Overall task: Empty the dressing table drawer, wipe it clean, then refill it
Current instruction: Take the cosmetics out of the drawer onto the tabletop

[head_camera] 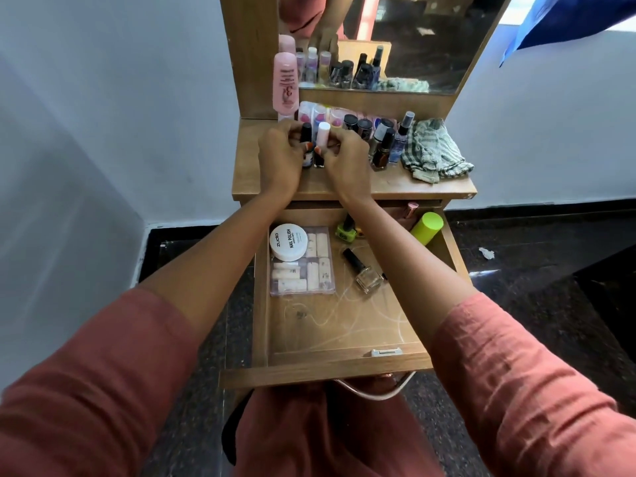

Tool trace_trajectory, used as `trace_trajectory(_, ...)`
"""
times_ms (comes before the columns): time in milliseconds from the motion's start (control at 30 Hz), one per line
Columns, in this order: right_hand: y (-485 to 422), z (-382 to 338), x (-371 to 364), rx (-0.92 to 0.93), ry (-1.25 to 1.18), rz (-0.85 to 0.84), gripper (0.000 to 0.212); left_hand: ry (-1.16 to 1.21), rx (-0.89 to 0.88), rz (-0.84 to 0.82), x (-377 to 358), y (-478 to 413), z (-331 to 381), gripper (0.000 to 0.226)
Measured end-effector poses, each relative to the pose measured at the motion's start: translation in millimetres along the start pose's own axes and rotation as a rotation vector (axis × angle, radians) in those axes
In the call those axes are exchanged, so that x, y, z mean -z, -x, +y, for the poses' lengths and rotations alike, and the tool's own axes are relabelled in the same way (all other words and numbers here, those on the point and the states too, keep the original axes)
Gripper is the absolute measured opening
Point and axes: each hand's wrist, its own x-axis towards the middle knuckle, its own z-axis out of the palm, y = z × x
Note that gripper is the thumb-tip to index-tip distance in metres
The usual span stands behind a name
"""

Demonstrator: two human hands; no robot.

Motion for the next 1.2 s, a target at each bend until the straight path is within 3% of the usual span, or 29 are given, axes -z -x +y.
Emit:
trace_trajectory(433, 25.8, 11.5, 41.3, -0.005, -0.032, -0.036, 0.017, 0.117, -0.042, 0.083, 2.1, 37.9, 2.3, 0.016)
trace_trajectory(633, 59.9, 40.4, 62.9, -0.091, 0.016, -0.101, 0.013, 0.104, -0.088, -0.065, -17.2, 88.9, -8.9, 0.009)
trace_trajectory(800, 88.4, 69.8, 59.8, -0.187, 0.089, -0.149, 0.012, -0.001, 0.055, -0.201, -41.1, 112.3, -30.0, 0.019)
trace_trajectory(1033, 103.6, 85.7, 44.0, -0.383, 0.38, -0.5, 0.029, -0.119, 0.179, -0.225, -61.5, 105.7, -25.8, 0.026)
trace_trajectory(1200, 104.6, 79.2, 39.2, -0.365, 0.49, -0.533, 0.03, -0.186, 0.182, -0.223, -71.1, 101.5, -12.7, 0.026)
